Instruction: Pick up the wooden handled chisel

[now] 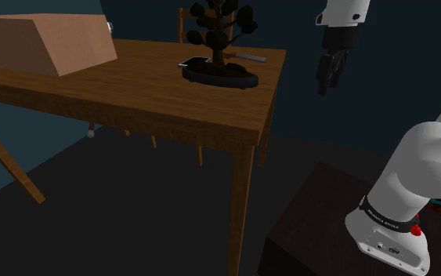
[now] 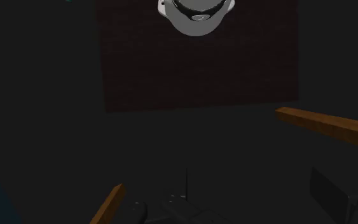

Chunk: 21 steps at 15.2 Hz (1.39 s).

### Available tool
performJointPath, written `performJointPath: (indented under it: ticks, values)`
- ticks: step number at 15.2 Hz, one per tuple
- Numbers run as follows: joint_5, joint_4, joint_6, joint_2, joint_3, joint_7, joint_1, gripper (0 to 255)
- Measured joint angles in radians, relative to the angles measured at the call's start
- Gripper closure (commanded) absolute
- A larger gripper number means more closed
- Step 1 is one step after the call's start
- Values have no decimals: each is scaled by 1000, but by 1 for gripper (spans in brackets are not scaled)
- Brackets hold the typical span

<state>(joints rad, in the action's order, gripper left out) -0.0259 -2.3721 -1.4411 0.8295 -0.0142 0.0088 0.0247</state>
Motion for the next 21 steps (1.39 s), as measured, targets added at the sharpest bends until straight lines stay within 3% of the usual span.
performJointPath:
  ticks: [8, 15, 21]
  values:
    - [41, 147, -95, -198, -36, -107, -21, 0]
    - [60, 374, -167, -442, -66, -226, -46, 0]
    - [59, 618, -174, -645, -86, -333, -59, 0]
